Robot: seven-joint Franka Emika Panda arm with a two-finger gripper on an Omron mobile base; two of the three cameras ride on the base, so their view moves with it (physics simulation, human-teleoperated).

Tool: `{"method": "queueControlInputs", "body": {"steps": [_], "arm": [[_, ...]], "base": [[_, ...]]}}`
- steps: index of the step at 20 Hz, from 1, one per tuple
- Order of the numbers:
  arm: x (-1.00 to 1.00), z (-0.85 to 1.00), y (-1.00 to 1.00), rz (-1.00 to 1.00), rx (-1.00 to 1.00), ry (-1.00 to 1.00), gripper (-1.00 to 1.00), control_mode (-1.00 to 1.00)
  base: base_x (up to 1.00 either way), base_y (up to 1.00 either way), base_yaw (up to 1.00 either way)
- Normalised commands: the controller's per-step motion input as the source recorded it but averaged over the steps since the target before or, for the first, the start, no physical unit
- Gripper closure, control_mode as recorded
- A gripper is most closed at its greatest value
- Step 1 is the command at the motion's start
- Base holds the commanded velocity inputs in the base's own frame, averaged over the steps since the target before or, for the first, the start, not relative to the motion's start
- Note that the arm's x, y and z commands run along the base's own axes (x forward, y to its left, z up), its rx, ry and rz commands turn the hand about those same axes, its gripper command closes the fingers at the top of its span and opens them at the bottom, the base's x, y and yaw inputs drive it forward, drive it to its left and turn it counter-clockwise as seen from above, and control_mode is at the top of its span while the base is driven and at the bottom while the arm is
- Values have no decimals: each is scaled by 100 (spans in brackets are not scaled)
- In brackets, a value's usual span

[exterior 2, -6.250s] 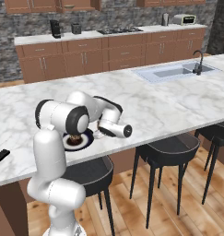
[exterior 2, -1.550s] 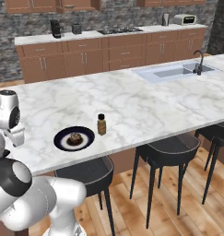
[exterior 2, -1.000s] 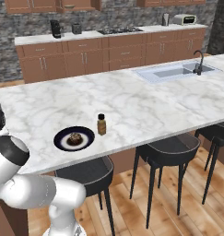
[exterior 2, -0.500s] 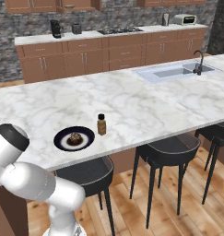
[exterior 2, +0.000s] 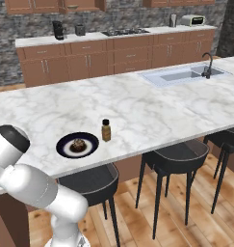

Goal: Take the cinnamon bottle from the cabinet and place it on the dining table, next to the plate with the cupcake. Then take the chocolate from the dining counter and place it on the cupcake plate.

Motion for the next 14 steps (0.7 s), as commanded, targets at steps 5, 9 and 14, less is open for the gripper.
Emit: {"method": "queueControlInputs", "body": {"steps": [5, 9, 14], "arm": [[10, -29, 0, 16, 2, -1, -100, -100], [21, -18, 5, 12, 1, 0, -100, -100], [18, -9, 6, 9, 7, 0, -100, -100]], "base": [[0, 0, 0], [0, 0, 0], [0, 0, 0]]}}
